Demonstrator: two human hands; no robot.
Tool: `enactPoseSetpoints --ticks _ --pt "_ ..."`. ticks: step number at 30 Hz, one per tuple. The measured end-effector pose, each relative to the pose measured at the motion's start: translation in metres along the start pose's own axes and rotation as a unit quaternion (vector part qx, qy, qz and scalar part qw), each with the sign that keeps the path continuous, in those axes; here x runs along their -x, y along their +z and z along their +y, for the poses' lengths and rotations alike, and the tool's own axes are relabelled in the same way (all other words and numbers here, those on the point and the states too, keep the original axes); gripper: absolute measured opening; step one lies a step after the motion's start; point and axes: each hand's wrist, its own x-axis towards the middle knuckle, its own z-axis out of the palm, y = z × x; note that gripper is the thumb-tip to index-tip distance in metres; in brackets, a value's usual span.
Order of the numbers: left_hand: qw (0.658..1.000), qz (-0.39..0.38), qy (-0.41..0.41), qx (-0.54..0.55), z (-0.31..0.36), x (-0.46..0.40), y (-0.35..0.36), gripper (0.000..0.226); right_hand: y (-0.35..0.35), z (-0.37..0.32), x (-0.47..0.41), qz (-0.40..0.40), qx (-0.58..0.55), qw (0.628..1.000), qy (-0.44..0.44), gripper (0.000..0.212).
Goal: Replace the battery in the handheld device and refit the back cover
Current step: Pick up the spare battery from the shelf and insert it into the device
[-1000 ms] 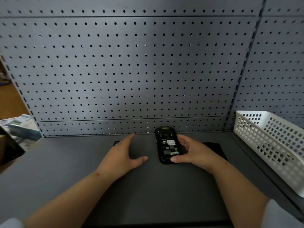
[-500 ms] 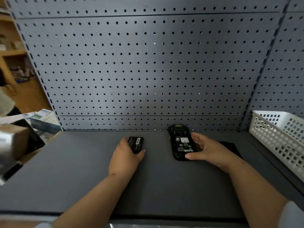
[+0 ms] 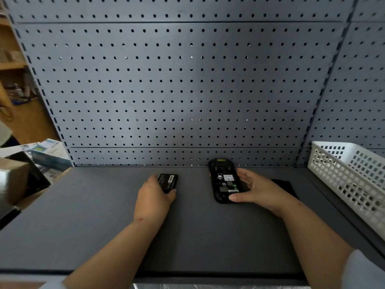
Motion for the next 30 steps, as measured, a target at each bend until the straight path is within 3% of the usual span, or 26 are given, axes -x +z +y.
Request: enactPoseSetpoints --ticks 12,25,30 --pt "0.995 -0.036 0.087 0.014 0.053 0.018 0.032 0.032 -0.004 0.0 0.011 0.027 -0.014 0.999 -0.036 0.086" --pt "0.982 -0.044 0.167 0.079 0.091 0.025 0.058 0.045 0.003 -0.008 0.011 0.078 0.027 0.993 -0.088 0.053" --pt "0.97 -0.054 0.193 0.138 0.09 0.023 0.053 0.052 0.0 -0.006 0.008 0.089 -0.004 0.993 -0.082 0.047"
